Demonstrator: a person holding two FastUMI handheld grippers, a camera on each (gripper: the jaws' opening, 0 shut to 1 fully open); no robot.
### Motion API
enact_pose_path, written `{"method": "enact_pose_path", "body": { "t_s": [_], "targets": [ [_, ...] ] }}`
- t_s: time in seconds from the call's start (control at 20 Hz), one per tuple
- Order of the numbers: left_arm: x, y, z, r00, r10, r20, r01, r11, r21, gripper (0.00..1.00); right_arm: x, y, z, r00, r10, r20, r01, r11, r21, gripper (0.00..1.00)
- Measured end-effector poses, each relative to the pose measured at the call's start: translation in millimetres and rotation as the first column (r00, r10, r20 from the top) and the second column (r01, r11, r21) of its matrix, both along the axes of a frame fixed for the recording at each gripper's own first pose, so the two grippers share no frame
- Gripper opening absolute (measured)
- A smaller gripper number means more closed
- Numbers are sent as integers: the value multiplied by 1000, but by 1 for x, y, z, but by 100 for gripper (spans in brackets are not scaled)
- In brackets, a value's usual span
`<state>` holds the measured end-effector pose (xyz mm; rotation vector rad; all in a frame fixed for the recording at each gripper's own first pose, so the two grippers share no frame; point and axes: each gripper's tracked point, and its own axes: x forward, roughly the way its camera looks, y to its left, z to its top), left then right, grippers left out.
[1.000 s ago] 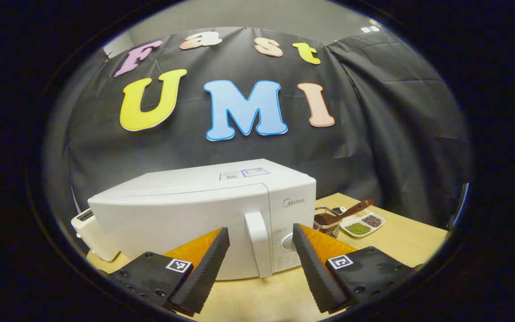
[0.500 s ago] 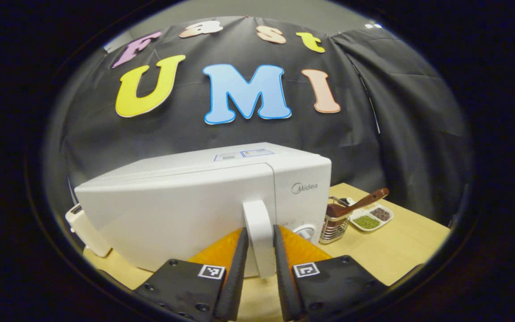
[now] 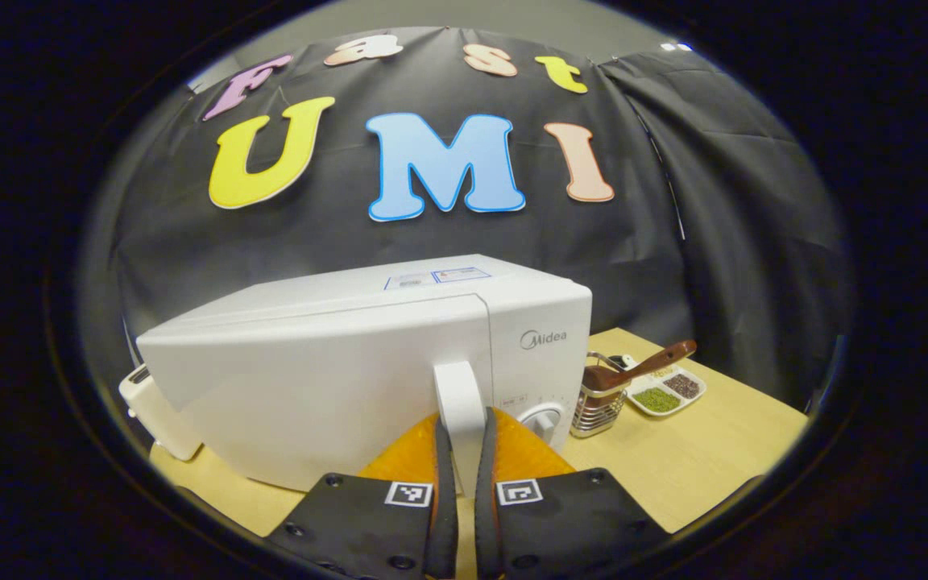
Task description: Open the microwave oven with the left hand, put the food in, and close the microwave oven.
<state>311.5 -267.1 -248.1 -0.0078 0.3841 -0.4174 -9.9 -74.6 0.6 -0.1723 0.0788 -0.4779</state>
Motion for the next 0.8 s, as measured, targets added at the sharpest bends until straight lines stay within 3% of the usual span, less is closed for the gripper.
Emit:
{"method": "enact_pose_path", "body": {
  "t_s": [0.1, 0.25, 0.4, 0.8],
  "targets": [
    [-19, 7, 0, 999, 34, -35, -35, 999, -22, 15, 0, -1, 1, 1000, 21, 7, -21, 1000, 0, 95],
    [-51, 23, 8, 1000, 21, 22, -21, 1000, -5, 15, 5, 2, -3, 998, 70, 10, -70, 997, 31, 96],
    [-73, 37, 8, 1000, 22, 9, -22, 1000, -9, 15, 9, 5, -4, 992, 126, 24, -127, 990, 56, 96],
    [-132, 87, 13, 993, 121, 10, -121, 992, 33, 15, 6, 14, -5, 950, 306, 65, -312, 945, 100, 96]
  ]
}}
